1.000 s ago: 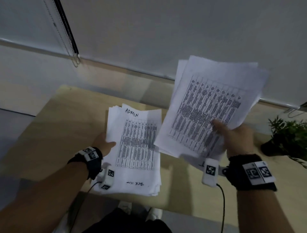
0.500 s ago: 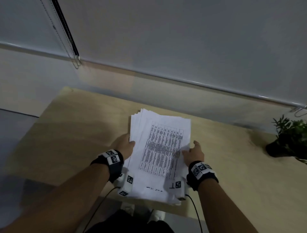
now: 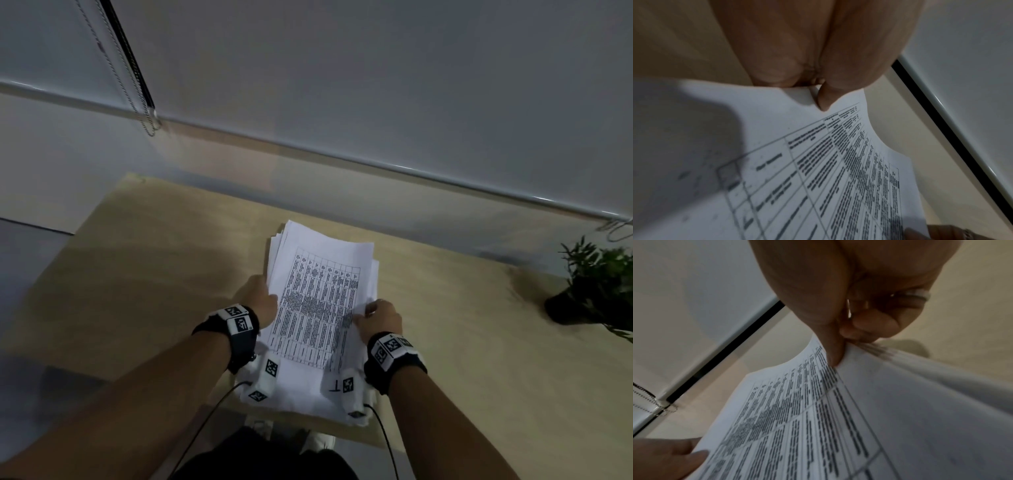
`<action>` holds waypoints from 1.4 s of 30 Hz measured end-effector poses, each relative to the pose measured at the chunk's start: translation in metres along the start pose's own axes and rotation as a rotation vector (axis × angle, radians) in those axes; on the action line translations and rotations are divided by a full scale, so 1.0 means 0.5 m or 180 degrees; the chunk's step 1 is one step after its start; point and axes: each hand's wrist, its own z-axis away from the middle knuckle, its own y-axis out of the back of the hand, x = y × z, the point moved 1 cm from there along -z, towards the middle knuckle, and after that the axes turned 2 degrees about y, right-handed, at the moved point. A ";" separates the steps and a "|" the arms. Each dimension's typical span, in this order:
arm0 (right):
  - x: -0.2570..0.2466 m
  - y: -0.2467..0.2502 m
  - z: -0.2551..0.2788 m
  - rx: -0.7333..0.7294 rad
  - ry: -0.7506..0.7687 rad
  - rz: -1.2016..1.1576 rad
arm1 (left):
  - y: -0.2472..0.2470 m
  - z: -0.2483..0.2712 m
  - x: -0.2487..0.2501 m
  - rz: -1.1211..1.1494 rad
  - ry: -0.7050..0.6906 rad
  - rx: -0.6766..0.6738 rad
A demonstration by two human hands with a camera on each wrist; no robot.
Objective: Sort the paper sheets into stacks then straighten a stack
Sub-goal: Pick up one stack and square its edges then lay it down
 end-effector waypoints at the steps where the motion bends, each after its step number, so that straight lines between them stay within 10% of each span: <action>1: 0.003 0.005 -0.002 -0.0046 -0.0057 0.0115 | -0.002 -0.006 -0.006 -0.0015 0.0022 -0.0054; 10: -0.025 -0.025 0.003 -0.0436 0.0794 0.1260 | -0.022 -0.014 0.020 0.0343 0.0410 0.0048; 19: -0.014 0.054 -0.010 -0.0284 0.0431 -0.1424 | 0.065 0.056 0.045 0.1855 -0.0924 0.0315; 23: -0.078 0.161 0.045 -0.0093 0.1004 -0.2166 | 0.133 0.115 0.107 0.2358 -0.1430 0.0211; 29: -0.135 0.263 0.147 0.0629 0.2144 -0.2719 | 0.195 0.186 0.176 0.2115 -0.2449 0.1211; 34: -0.113 0.225 0.163 0.0810 0.2151 -0.2258 | 0.132 0.171 0.123 0.2009 -0.2267 0.0471; 42: -0.142 0.231 0.196 0.0898 0.2075 -0.2746 | 0.134 0.179 0.161 0.2319 -0.2227 0.0510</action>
